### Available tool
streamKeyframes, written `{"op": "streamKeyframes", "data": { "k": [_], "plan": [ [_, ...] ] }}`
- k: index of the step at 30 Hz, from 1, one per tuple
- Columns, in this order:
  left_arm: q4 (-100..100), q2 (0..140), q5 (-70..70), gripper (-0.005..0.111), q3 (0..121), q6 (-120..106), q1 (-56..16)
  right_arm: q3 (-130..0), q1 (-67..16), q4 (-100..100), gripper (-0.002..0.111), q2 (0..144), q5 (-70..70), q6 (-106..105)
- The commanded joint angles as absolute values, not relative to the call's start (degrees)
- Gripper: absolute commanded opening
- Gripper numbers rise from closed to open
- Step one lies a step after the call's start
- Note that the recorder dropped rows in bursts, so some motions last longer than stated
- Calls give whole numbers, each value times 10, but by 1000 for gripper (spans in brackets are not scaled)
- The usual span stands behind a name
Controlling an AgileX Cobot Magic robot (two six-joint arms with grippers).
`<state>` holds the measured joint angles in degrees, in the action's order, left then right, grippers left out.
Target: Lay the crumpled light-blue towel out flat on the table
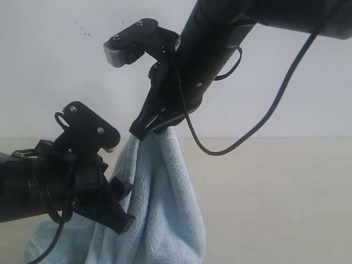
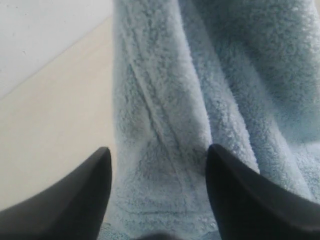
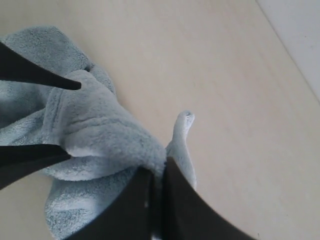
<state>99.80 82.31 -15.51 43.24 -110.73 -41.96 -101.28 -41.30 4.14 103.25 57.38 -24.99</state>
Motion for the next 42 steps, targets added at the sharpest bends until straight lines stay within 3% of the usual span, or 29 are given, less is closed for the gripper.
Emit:
{"op": "streamKeyframes", "data": {
  "k": [1,7,19,21,29,42],
  "plan": [
    [999,823,-170,51,437,-1102,-419,-1013,-411,48,1,1024,564,-256],
    [999,823,-227,49,442,-1102,-419,-1013,-411,51,1,1024,564,-256],
    [964,827,-214,49,454,-1044,-419,-1013,-411,58,1,1024,564,-256],
    [964,832,-208,44,454,-1044,-419,-1013,-411,60,1,1024,564,-256],
    [959,846,-208,4,454,-1037,-419,-1013,-411,73,1,1024,564,-261],
    [999,740,-252,4,453,-1071,-419,-1013,-411,87,1,999,597,-263]
  ]
}}
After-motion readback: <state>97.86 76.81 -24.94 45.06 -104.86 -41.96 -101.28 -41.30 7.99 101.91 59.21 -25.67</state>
